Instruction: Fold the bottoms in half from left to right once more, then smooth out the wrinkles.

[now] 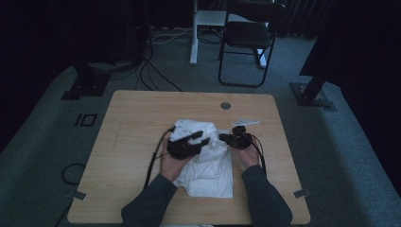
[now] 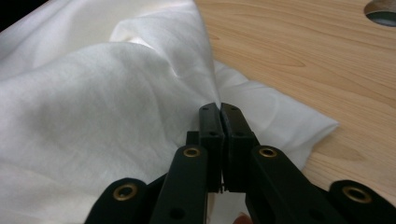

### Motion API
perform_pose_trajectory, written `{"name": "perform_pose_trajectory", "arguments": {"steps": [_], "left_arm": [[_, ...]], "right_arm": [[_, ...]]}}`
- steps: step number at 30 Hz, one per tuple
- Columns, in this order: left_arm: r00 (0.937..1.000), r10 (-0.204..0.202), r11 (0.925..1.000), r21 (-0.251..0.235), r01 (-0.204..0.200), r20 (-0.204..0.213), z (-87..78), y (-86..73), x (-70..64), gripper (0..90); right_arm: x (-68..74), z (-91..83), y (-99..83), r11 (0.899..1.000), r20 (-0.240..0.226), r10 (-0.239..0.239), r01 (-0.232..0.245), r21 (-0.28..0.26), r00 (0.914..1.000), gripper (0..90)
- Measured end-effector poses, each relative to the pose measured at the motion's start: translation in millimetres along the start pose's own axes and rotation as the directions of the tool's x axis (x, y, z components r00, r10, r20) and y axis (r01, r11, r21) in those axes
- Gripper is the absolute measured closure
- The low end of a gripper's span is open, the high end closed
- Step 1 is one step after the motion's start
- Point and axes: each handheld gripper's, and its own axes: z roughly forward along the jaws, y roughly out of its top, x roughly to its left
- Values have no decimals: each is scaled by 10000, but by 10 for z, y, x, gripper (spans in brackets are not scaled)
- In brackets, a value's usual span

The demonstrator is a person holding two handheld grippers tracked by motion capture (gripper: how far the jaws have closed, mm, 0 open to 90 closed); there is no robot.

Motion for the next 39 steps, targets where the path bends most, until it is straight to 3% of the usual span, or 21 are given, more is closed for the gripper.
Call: {"name": "perform_pose_trajectory", "arguments": {"steps": [2, 3, 4, 5, 6, 7, 8, 13, 16, 17, 21, 25, 29, 34, 39], "left_arm": [[9967, 93, 9999, 132, -83, -810, -53, 6, 160, 658], [9939, 11, 9987, 509, 46, -1099, -37, -30, 283, 678], [9939, 11, 9987, 509, 46, -1099, -37, -30, 283, 698], [9931, -292, 9952, 900, 396, -1140, 8, -94, 392, 698], [9932, -430, 9860, 1555, 596, -1083, 105, -211, 469, 715], [9932, -430, 9860, 1555, 596, -1083, 105, -211, 469, 716], [9953, -294, 9761, 2117, 485, -922, 221, -350, 464, 716], [9955, -242, 9677, 2478, 463, -916, 407, -544, 406, 734], [9938, 99, 9594, 2813, 217, -1103, 521, -645, 375, 742], [9940, 175, 9574, 2884, 146, -1081, 543, -668, 384, 748], [9933, -219, 9589, 2788, 530, -1132, 570, -719, 443, 759], [9908, 165, 9586, 2838, 225, -1344, 583, -747, 395, 762], [9904, 46, 9602, 2772, 344, -1385, 586, -759, 394, 764], [9905, 13, 9606, 2756, 371, -1377, 581, -764, 400, 764], [9905, -14, 9605, 2753, 396, -1375, 580, -768, 403, 765]], "right_arm": [[-20, -3, -7, 10000, 1, 52, -52, -50, 10000, 890], [-22, -1, -7, 10000, 4, 59, -59, -47, 10000, 890], [-22, -1, -7, 10000, 4, 59, -59, -47, 10000, 890], [-23, 4, -7, 10000, 6, 38, -38, -26, 10000, 890], [-26, 16, -3, 10000, 22, 2, -2, -5, 10000, 887], [-26, 16, -3, 10000, 22, 2, -2, -5, 10000, 887], [-34, 25, 3, 10000, 18, 19, -19, 16, 10000, 884], [-50, 43, 2, 9999, 147, -17, 14, 153, 9999, 863], [-61, 16, 1, 9998, 379, -9, 2, 183, 9993, 795], [-71, -14, 4, 9999, 556, 16, -23, 126, 9985, 726], [-72, -172, 37, 9999, 858, -19, 33, -169, 9963, 591], [-3, -372, 103, 9966, 876, -383, 445, -698, 9954, 529], [113, -510, 169, 9895, 764, -926, 1003, -1039, 9928, 495], [266, -560, 192, 9838, 465, -1271, 1319, -1217, 9908, 409], [411, -457, 174, 9830, 78, -1508, 1508, -1043, 9885, 276]]}}
